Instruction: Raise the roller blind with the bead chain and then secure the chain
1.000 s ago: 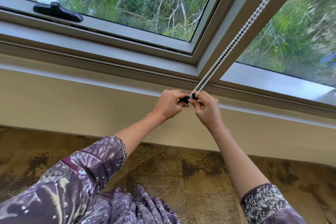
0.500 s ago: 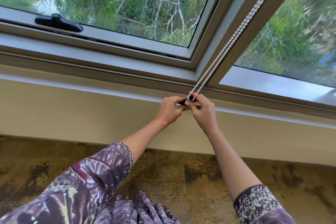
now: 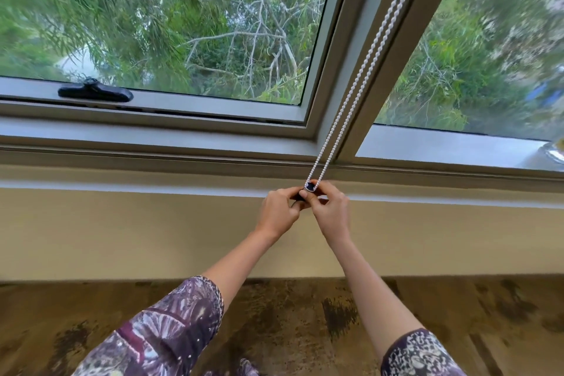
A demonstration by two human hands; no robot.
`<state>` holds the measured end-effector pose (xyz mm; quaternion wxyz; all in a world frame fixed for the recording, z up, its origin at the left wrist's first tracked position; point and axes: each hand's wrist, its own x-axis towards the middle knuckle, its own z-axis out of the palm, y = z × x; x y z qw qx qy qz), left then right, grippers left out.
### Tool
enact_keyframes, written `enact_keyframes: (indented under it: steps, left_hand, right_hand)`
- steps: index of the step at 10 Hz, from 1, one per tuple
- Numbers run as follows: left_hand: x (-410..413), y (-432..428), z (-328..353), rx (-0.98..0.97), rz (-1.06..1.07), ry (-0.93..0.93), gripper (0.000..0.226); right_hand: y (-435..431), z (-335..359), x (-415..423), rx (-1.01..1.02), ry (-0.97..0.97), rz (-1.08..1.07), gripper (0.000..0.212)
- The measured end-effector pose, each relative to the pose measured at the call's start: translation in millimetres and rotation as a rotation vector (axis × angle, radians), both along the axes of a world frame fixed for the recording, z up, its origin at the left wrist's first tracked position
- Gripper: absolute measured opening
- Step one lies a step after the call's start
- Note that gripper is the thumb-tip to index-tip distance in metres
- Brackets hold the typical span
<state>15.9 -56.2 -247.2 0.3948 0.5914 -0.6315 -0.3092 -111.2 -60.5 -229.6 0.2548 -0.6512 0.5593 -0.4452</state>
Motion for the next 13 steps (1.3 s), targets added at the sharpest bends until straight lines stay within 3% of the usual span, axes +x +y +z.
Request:
enact_keyframes:
  steps: [2,6,10,13]
  left_hand:
    - [0,2,6,0.004,-0.002,0.034,0.027]
    - [-2,-4,6,0.059,0.005,0.027,0.027]
    - [-5,13,1,0.133,0.003,-0.104,0.029]
    - [-2,36,-26,0.220,0.137,-0.230,0.036]
  right_hand:
    - [3,-1,3,0.026,-0.095,-0.042,0.016]
    - [1,-1,-1,-0.005,-0.018,-0.032,0.016]
    - [15,-22,-8,0.051,-0.012,-0.042,0.020]
    - [38,-56,-6,0.345,-0.012,-0.020,0.032]
